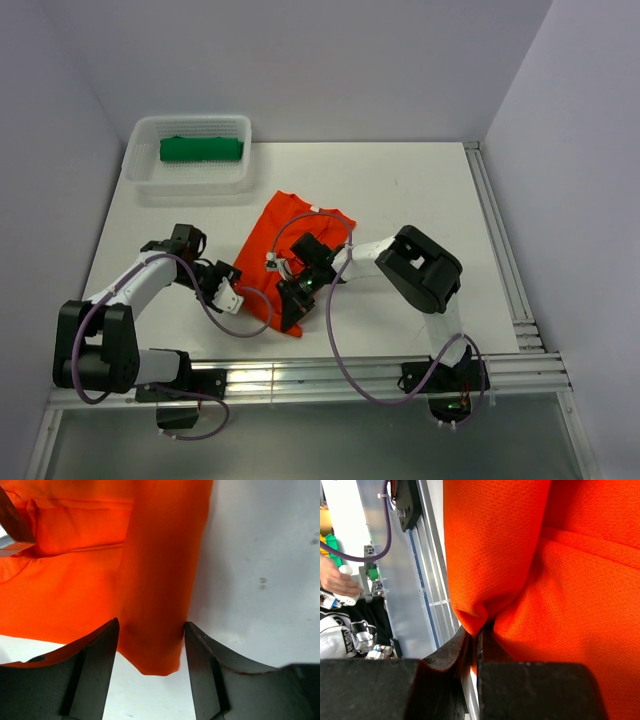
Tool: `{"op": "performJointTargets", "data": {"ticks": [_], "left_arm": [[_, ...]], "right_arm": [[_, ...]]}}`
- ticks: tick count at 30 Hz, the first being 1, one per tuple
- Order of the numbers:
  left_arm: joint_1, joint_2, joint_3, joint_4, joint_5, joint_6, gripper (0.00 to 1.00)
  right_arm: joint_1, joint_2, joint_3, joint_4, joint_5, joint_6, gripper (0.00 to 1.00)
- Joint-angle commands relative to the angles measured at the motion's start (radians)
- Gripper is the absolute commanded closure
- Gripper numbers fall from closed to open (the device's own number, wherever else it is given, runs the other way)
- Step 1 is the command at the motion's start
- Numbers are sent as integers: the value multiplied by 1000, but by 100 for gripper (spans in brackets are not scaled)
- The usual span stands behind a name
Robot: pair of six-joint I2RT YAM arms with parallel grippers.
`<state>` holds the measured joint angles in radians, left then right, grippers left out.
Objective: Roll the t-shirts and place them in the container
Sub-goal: Roll the tshirt
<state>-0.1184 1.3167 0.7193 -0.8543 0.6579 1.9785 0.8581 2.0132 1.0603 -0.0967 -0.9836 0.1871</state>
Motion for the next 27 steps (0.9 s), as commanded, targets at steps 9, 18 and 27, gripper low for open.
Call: {"op": "performJointTargets", "data": {"ticks": [9, 18, 27], "left_arm": [[-47, 6, -21, 120, -67, 128, 53], [-47, -69, -36, 150, -21, -10, 50], [-46, -250, -179, 403, -17, -242, 53]], "right_arm": [[-25, 59, -26, -80, 56, -34, 100], [-65, 81, -36, -22, -7, 18, 100], [-90, 107, -34, 34, -58, 78, 100]]}}
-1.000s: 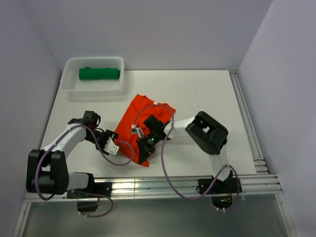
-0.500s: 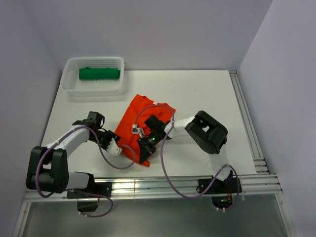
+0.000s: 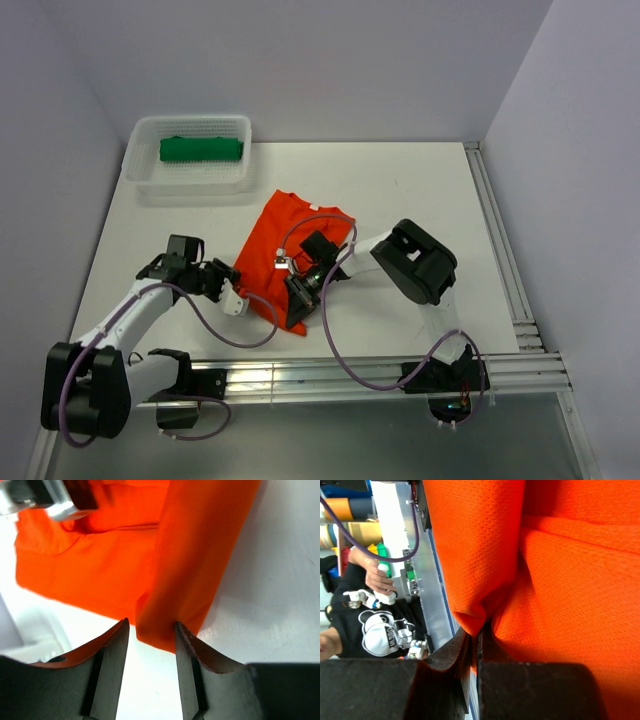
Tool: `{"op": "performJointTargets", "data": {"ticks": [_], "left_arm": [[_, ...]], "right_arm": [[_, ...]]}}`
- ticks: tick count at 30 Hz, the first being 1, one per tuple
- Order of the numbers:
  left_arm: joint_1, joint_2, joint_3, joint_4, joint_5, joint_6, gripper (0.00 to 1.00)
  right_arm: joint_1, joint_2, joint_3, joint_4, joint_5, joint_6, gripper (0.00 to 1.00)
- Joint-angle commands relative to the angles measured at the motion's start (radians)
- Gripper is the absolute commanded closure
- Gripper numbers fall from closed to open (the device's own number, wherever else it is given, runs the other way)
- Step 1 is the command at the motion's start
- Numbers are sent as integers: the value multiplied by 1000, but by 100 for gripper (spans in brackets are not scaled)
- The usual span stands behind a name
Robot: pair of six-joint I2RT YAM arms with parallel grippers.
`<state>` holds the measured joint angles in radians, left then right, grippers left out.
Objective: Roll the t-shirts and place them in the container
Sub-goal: Roll the tshirt
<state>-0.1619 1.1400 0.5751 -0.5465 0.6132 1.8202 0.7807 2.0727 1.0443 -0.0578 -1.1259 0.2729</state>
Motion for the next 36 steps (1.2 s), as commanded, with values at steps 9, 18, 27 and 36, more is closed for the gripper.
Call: {"op": "performJointTargets", "data": {"ticks": [9, 18, 27, 36], "left_arm": [[-4, -287, -121, -3, 17, -111, 43], [-5, -263, -147, 3, 20, -49, 32], [-14, -207, -227, 138, 2, -50, 32], [-33, -83, -164, 187, -46, -99, 58]], "right_arm": [[-15, 67, 22, -46, 57, -15, 100], [-17, 72, 11, -31, 51, 5, 100], [-23, 78, -6, -11, 35, 6, 100], [-23, 72, -26, 16, 23, 15, 100]]}}
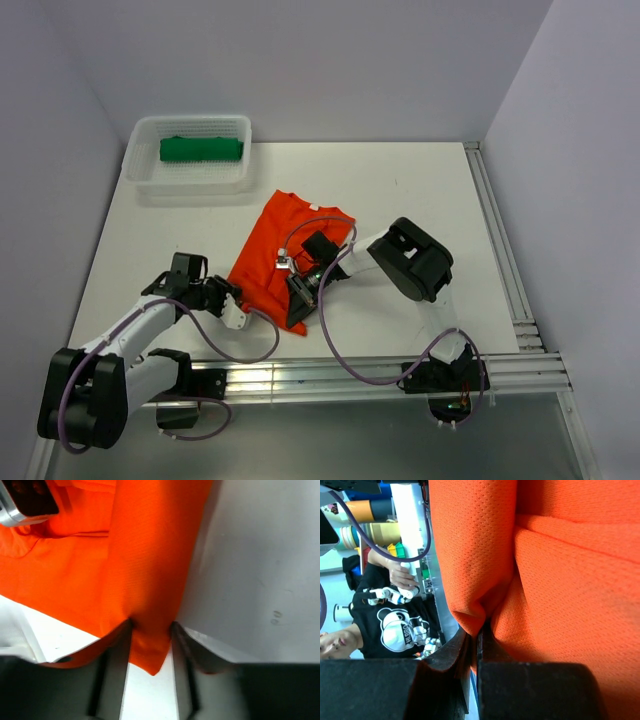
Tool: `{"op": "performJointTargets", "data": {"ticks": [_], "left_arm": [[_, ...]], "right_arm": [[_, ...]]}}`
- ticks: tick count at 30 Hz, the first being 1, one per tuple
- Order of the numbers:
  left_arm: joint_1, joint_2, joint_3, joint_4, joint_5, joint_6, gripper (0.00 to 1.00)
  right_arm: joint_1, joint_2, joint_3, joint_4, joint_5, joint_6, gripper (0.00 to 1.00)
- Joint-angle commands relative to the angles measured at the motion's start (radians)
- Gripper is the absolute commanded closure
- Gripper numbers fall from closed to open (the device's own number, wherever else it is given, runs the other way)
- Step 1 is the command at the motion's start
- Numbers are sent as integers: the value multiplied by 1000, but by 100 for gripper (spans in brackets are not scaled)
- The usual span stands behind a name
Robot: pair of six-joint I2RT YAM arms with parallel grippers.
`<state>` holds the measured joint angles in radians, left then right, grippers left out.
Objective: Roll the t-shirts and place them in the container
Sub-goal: Roll the tshirt
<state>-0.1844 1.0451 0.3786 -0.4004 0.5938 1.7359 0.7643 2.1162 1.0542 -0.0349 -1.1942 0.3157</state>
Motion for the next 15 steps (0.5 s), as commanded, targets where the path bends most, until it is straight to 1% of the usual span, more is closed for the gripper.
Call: {"op": "performJointTargets", "data": {"ticks": [1, 2, 7, 9, 10, 13, 14, 15], "left_arm": [[-15, 13, 28, 61, -32, -13, 62], [-16, 13, 19, 70, -40, -15, 67], [-26, 12, -4, 121, -61, -30, 69], [-33, 16, -6, 130, -71, -33, 73], [-42, 26, -1, 121, -75, -32, 79], [-67, 46, 14, 97, -91, -30, 93], [-73, 58, 34, 80, -92, -27, 100], [-78, 69, 49, 17, -92, -19, 100]], "right_arm": [[-6, 30, -37, -8, 91, -30, 100], [-6, 27, -37, -8, 91, -32, 100], [-6, 24, -42, 0, 84, -27, 100], [-6, 24, -39, -13, 81, -35, 100], [-6, 21, -39, -16, 79, -38, 100], [-6, 18, -40, -28, 71, -46, 100], [-6, 18, -42, -31, 70, -47, 100], [-6, 22, -39, -45, 65, -56, 100]]}}
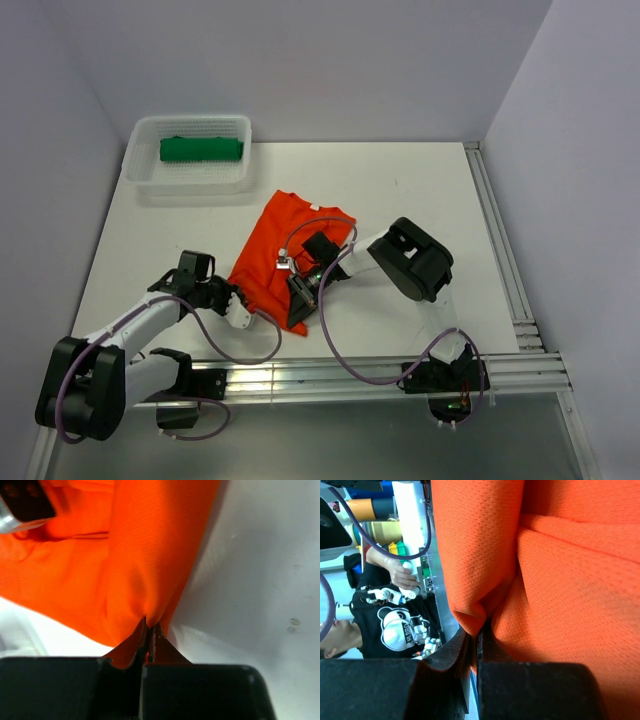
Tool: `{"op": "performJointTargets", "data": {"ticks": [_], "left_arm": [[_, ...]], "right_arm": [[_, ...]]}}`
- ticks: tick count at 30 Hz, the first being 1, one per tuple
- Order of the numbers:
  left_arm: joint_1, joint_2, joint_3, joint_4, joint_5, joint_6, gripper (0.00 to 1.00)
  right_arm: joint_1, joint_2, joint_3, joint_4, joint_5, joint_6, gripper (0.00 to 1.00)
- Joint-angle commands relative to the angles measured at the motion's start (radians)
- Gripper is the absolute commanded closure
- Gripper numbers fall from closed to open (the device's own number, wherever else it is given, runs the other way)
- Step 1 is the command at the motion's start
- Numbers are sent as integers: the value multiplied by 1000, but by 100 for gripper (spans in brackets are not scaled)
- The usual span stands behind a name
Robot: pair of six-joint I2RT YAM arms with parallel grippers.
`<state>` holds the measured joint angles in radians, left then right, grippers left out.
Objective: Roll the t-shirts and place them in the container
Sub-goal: Roll the tshirt
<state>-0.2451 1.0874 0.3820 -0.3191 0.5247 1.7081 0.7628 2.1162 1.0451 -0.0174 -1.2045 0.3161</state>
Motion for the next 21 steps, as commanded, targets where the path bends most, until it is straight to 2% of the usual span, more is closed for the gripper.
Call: {"op": "performJointTargets", "data": {"ticks": [1, 7, 13, 17, 21], "left_arm": [[-25, 35, 63, -96, -19, 28, 100], [-45, 167, 260, -375, -28, 57, 100], [-48, 423, 524, -723, 9, 70, 100], [-48, 571, 678, -886, 50, 76, 100], [-54, 680, 767, -954, 40, 73, 100]], "right_arm": [[-5, 25, -28, -72, 74, -60, 100], [-5, 22, -22, -99, 62, -49, 100], [-3, 28, -26, -84, 51, -29, 100], [-2, 28, -46, -88, 43, -40, 100], [-2, 11, -76, -52, 46, -28, 99]]}}
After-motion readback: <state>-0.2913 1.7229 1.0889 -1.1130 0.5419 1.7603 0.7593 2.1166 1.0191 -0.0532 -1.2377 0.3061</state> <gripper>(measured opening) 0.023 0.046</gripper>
